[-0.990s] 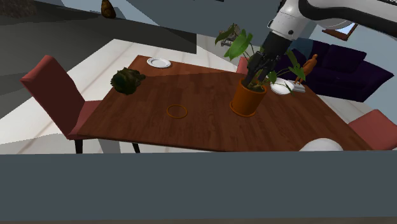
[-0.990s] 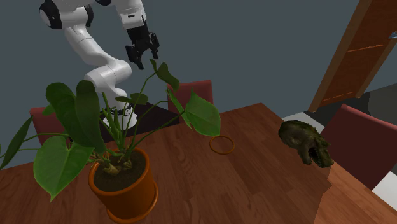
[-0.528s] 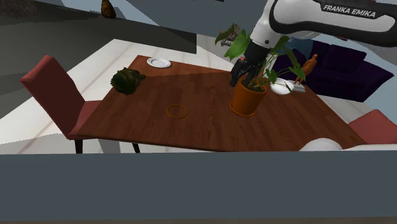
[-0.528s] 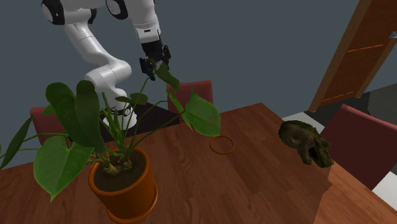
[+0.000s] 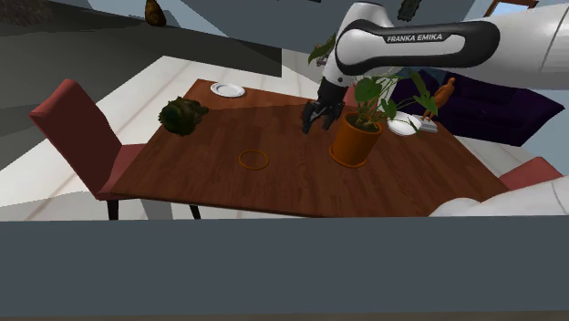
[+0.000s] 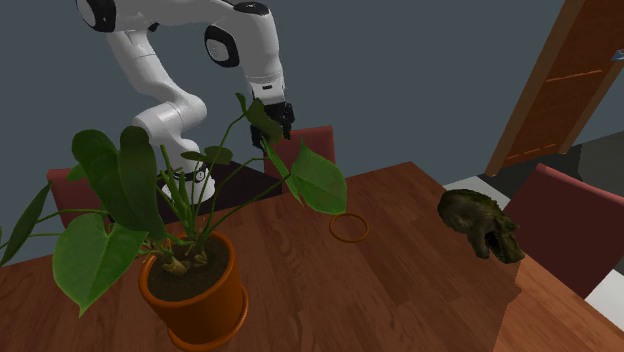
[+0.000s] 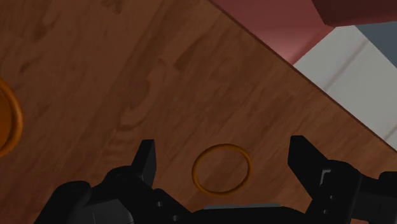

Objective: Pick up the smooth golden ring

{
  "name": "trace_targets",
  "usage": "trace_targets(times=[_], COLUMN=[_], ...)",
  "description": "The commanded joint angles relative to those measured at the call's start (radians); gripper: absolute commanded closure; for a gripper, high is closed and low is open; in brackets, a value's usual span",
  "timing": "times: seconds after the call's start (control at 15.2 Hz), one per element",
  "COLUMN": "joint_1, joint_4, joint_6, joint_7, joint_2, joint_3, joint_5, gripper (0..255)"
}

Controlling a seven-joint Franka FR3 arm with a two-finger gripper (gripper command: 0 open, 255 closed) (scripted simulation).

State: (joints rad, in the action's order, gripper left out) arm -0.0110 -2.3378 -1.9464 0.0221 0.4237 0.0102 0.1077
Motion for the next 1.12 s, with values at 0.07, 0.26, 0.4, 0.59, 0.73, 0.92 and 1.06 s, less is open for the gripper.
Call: trace_targets(times=[0.07, 0.26, 0.4, 0.59, 0.73, 0.92, 1.06], joint_1=[0.0, 0.0, 0.0, 0.001, 0.003, 0.007, 0.012], joint_4=[0.024, 0.062, 0.094, 0.152, 0.196, 0.273, 0.331], joint_6=[-0.083, -0.153, -0.194, -0.247, -0.276, -0.311, -0.328], joint_7=[-0.013, -0.031, -0.044, -0.065, -0.08, -0.102, -0.116], joint_2=[-0.109, -0.22, -0.296, -0.41, -0.487, -0.604, -0.682], joint_3=[0.011, 0.021, 0.027, 0.032, 0.034, 0.033, 0.03], joint_5=[-0.008, -0.019, -0.029, -0.046, -0.06, -0.081, -0.094], gripper=[0, 0, 0, 0, 0, 0, 0])
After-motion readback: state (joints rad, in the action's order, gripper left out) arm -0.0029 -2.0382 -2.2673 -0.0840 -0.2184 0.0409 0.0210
